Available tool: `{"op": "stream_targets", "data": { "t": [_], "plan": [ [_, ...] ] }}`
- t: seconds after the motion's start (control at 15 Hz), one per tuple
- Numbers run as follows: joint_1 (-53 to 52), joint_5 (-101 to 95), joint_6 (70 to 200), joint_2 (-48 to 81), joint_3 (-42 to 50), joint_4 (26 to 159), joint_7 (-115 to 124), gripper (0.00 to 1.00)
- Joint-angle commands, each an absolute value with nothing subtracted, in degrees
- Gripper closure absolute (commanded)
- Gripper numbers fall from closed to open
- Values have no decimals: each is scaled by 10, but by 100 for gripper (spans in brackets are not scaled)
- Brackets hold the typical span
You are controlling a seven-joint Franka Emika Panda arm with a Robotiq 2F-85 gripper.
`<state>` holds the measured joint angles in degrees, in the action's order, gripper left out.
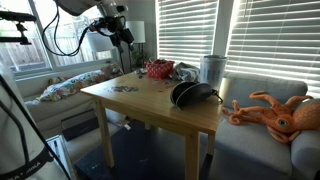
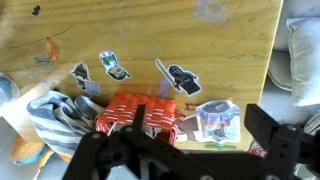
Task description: Move the red box forward
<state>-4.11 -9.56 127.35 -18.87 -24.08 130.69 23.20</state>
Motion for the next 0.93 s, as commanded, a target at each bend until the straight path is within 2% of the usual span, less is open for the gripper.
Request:
{"op": "stream_targets", "data": {
  "t": [0.0, 0.87],
  "plan": [
    [-62, -107, 1272, -173, -223, 1298, 238, 0],
    [-67, -109, 1273, -149, -221, 1282, 238, 0]
  ]
}}
